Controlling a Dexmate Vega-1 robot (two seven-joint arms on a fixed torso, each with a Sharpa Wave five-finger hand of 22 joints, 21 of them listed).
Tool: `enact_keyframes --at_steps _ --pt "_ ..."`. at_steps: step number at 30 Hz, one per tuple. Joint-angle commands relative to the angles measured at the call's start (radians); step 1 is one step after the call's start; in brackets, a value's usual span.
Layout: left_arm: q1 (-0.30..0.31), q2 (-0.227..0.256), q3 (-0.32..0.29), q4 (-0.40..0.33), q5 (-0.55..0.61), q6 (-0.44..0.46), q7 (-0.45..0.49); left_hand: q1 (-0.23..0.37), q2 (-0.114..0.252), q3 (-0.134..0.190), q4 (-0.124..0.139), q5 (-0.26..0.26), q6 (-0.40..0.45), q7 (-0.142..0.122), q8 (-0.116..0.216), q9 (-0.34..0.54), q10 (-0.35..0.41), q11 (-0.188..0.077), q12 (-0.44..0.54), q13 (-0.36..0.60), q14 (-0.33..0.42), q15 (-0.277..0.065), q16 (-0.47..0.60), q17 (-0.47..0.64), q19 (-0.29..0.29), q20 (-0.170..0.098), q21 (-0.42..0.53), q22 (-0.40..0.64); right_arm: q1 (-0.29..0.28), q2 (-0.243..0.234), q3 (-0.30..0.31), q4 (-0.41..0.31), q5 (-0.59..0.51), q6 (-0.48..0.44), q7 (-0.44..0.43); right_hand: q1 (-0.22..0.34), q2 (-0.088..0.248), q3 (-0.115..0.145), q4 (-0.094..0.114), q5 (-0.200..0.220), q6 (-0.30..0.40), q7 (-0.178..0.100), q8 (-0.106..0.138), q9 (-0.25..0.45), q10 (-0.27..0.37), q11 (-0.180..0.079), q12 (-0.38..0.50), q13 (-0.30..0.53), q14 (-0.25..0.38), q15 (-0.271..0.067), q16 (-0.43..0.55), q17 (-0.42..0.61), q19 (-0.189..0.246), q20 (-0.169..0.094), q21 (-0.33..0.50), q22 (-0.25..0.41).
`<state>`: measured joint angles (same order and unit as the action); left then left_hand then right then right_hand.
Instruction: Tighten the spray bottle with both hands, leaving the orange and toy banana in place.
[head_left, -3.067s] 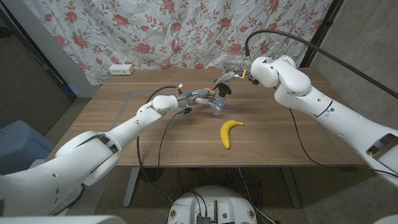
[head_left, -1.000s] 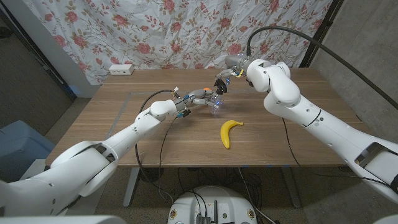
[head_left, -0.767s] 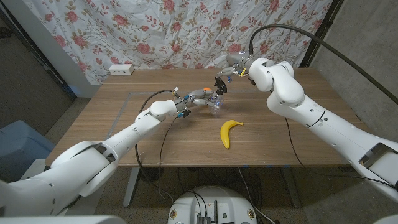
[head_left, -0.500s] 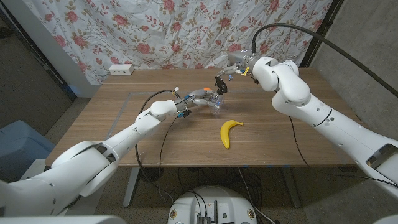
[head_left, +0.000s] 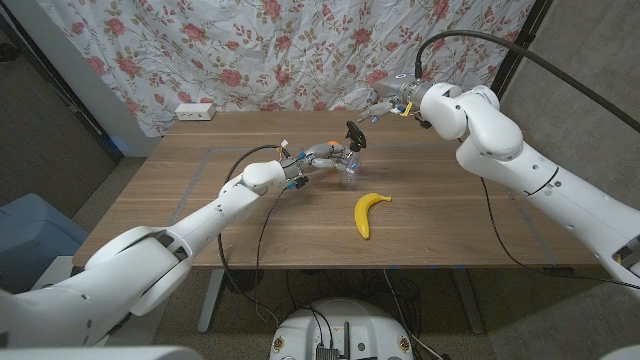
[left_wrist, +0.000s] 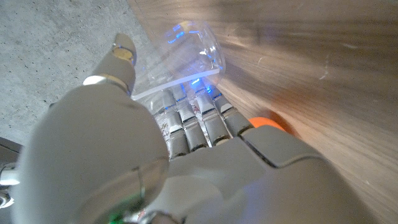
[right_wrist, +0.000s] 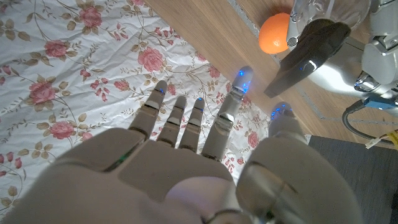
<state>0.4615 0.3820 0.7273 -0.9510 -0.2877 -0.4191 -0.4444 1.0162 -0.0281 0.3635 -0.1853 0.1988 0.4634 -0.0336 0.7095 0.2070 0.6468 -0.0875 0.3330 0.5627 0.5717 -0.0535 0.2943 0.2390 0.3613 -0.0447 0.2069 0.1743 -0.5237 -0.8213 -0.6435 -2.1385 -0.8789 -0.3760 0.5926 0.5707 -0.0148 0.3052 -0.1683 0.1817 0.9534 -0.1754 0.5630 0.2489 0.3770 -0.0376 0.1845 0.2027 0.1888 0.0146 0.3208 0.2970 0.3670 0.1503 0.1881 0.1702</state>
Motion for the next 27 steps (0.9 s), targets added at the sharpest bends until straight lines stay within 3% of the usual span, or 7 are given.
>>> enact_keyframes --at_steps 1,5,17,27 --pt "-0.011 -0.002 0.003 0.003 -0.004 0.006 -0.021 -0.011 0.137 0.013 0.015 0.007 0.130 -0.030 0.149 0.005 0.091 -0.081 0.004 0.007 0.010 -0.142 0.000 0.005 0.008 -0.048 -0.001 0.004 -0.008 -0.052 0.046 0.008 0.061 0.091 -0.037 0.061 -0.018 0.012 -0.014 0.012 -0.087 -0.024 -0.024 0.006 -0.046 0.001 -0.002 0.003 -0.024 0.009 -0.017 0.002 -0.010 0.000 -0.001 0.001" --pt "-0.019 -0.009 0.006 0.017 -0.005 0.003 -0.029 -0.013 0.138 0.013 0.016 0.007 0.134 -0.030 0.150 0.005 0.092 -0.082 0.003 0.007 0.010 -0.143 -0.001 0.005 0.008 -0.048 -0.001 0.004 -0.008 -0.063 0.054 0.016 0.083 0.123 -0.045 0.117 -0.034 0.023 -0.014 0.020 -0.156 -0.042 -0.046 0.006 -0.087 0.005 -0.002 0.005 -0.048 0.016 -0.029 0.002 -0.019 0.000 -0.001 0.001" --pt "-0.037 -0.025 0.010 0.054 -0.006 -0.008 -0.046 -0.015 0.139 0.014 0.016 0.007 0.139 -0.031 0.153 0.005 0.093 -0.083 0.002 0.008 0.012 -0.141 -0.003 0.004 0.008 -0.048 -0.001 0.004 -0.014 -0.087 0.075 0.047 0.139 0.206 -0.083 0.235 -0.047 0.047 -0.009 0.038 -0.298 -0.045 -0.097 0.001 -0.201 0.005 -0.003 0.007 -0.115 0.042 -0.059 0.003 -0.053 0.003 -0.004 0.000" --pt "-0.061 -0.038 0.016 0.096 -0.013 -0.021 -0.090 -0.015 0.139 0.013 0.015 0.007 0.139 -0.032 0.153 0.004 0.094 -0.084 0.001 0.010 0.012 -0.142 -0.003 0.005 0.007 -0.047 -0.001 0.004 0.003 -0.117 0.082 0.097 0.191 0.345 -0.122 0.277 -0.057 0.047 0.002 0.045 -0.447 -0.045 -0.159 -0.010 -0.311 0.018 -0.005 0.008 -0.161 0.065 -0.076 0.008 -0.075 0.014 -0.004 0.000"
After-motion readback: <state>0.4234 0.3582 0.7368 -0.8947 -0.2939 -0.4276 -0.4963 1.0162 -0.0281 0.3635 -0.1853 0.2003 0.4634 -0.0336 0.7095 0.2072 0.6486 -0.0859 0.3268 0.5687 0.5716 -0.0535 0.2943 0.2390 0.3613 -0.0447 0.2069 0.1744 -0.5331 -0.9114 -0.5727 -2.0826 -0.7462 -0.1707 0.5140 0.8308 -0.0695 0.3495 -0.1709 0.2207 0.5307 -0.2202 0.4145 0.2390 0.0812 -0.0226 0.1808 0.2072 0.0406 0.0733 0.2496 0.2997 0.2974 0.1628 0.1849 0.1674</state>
